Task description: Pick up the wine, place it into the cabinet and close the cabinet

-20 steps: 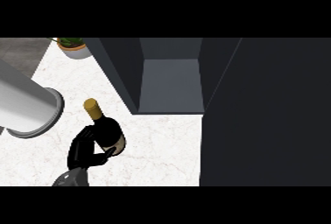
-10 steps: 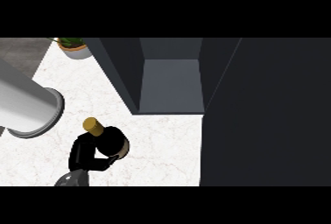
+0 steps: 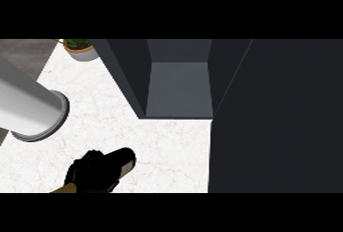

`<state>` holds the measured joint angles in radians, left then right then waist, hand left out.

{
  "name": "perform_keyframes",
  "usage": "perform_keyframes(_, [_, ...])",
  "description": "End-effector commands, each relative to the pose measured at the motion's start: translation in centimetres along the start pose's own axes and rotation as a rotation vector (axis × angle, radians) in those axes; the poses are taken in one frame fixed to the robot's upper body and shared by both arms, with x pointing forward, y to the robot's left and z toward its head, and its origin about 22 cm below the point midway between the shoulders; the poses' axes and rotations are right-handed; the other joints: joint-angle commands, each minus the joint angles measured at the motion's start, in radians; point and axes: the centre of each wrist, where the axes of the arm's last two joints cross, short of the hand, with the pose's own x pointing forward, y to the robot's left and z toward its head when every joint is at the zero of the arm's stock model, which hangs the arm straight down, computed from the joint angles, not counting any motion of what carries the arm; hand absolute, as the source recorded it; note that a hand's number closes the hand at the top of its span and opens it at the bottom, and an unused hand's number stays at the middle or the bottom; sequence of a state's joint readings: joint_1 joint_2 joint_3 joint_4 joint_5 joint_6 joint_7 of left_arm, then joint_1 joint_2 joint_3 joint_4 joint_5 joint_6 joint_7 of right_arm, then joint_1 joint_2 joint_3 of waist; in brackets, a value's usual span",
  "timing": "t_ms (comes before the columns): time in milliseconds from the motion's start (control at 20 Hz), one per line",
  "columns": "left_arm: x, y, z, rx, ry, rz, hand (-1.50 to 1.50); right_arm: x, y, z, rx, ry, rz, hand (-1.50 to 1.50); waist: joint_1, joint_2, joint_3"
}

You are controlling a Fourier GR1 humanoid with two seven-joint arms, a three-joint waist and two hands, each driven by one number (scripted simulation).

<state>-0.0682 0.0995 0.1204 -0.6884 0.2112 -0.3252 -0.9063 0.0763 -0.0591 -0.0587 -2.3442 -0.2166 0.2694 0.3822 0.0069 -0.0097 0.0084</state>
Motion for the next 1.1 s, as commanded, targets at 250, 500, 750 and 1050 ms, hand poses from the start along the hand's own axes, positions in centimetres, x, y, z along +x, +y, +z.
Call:
perform_keyframes(250, [3.9, -1.3, 2.2, -0.107, -0.047, 0.117, 1.50, 0.9, 0.8, -0.5, -0.013, -0.008, -0.019, -1.50, 0.003, 0.006, -0.007])
perform_keyframes(500, [5.2, -6.3, 3.6, -0.103, -0.055, 0.129, 1.50, 1.1, 1.9, -0.6, -0.002, -0.013, -0.031, -1.50, -0.001, 0.008, -0.008])
perform_keyframes(750, [9.5, -9.8, 1.3, -0.128, -0.074, 0.148, 1.50, -1.4, 1.7, 0.9, -0.001, 0.008, -0.023, -1.50, -0.006, 0.008, -0.008])
perform_keyframes(1050, [12.5, -11.6, -0.8, -0.134, -0.120, 0.131, 1.50, 1.0, 0.0, 1.2, 0.016, -0.004, -0.014, -1.50, -0.008, 0.008, -0.008])
